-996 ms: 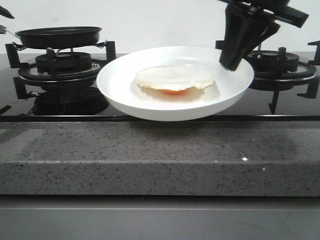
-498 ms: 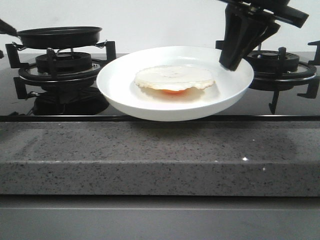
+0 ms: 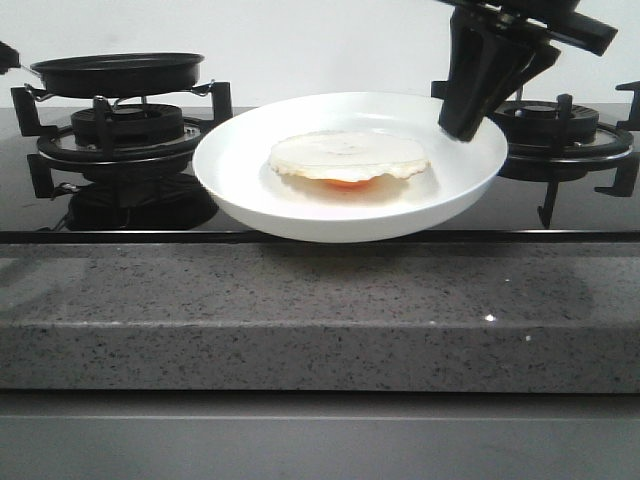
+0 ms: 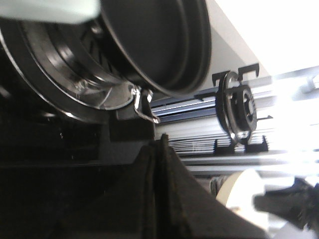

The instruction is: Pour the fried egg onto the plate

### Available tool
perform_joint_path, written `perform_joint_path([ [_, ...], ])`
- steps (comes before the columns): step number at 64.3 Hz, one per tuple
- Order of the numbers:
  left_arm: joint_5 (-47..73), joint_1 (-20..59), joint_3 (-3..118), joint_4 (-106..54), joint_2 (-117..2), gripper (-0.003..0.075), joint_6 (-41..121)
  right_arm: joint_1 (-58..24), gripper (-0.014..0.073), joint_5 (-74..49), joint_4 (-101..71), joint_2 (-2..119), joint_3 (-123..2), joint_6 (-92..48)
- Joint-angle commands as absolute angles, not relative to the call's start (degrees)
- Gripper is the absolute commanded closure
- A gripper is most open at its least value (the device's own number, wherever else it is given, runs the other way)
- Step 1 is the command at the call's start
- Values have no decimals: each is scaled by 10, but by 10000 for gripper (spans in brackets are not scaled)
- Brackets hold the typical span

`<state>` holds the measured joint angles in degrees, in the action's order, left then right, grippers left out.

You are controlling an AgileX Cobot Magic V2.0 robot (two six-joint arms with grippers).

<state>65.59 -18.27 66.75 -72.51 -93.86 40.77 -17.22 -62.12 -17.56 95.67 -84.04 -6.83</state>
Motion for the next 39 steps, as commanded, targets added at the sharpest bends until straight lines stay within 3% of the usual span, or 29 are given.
perform_joint_path([
  [1, 652, -168, 678, -721, -884, 740, 414, -173, 652, -610, -185, 927, -853, -71],
  [13, 530, -103, 678, -492, -801, 740, 319, -173, 652, -610, -185, 927, -853, -71],
  [26, 480, -12, 677, -216, -719, 740, 147, -173, 652, -610, -185, 927, -853, -71],
  [39, 422, 64, 636, -73, -621, 740, 48, -173, 652, -610, -185, 927, -853, -71],
])
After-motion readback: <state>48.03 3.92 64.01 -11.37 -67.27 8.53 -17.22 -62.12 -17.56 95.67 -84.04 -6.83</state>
